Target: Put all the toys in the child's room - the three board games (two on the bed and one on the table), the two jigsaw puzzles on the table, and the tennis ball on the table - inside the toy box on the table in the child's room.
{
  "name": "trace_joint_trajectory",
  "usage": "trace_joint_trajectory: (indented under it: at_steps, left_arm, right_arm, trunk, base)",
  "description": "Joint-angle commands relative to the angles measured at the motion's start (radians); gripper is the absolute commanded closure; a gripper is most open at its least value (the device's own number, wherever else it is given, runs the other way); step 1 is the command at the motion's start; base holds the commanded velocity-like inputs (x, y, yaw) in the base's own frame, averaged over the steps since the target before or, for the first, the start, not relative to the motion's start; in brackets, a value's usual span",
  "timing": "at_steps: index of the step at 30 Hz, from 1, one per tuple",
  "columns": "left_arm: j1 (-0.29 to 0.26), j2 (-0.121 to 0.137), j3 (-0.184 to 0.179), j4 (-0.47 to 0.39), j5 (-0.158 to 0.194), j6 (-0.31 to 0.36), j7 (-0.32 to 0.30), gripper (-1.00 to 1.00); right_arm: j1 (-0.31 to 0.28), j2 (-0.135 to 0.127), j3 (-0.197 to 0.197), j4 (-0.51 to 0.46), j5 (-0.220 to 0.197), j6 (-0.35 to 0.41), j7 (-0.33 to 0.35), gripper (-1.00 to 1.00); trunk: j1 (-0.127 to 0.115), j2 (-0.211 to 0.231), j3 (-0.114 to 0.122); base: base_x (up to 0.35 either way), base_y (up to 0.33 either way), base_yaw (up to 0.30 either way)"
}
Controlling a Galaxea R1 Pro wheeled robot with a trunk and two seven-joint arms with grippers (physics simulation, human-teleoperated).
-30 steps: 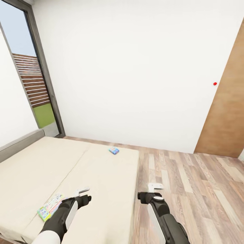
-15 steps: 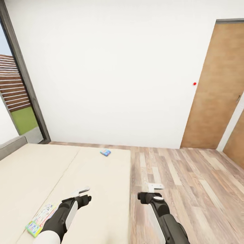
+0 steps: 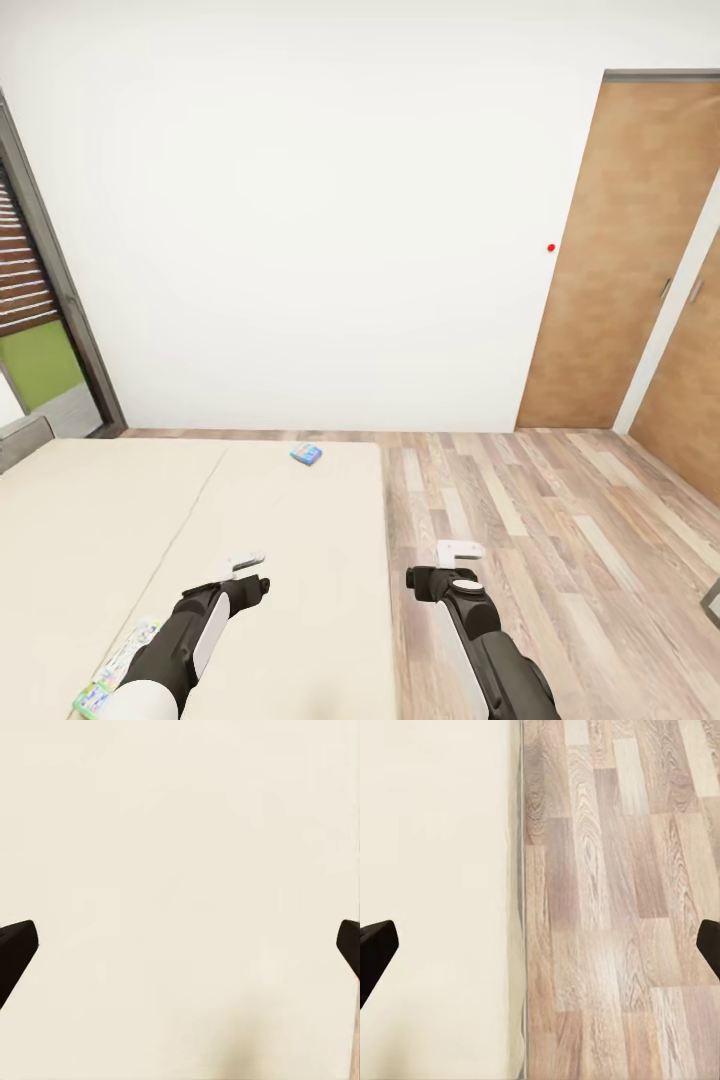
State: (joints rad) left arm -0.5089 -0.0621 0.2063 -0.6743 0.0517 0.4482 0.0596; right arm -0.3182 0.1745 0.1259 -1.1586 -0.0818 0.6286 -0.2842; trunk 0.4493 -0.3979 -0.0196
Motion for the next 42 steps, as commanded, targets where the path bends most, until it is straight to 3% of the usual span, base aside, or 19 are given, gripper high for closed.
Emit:
trace_joint_trajectory:
  at_steps: [1,42]
  left_arm:
    - [0.000,-0.001,0.002,-0.002,0.006,0.005,0.003,-1.00]
    - [-0.001,-0.001,0.002,-0.002,0.006,0.005,0.003,-1.00]
  right_arm:
    - [-0.001,0.000,0.001,-0.001,-0.009,0.003,-0.009,-1.00]
    - [-0.001,0.000,0.003,-0.001,-0.009,0.003,-0.009,-1.00]
  trunk:
    - [0.001,-0.002,-0.002]
    - [0.001,-0.002,-0.002]
  base:
    - [0.000,0.283,-0.009]
    - [0.008,0.284,-0.001]
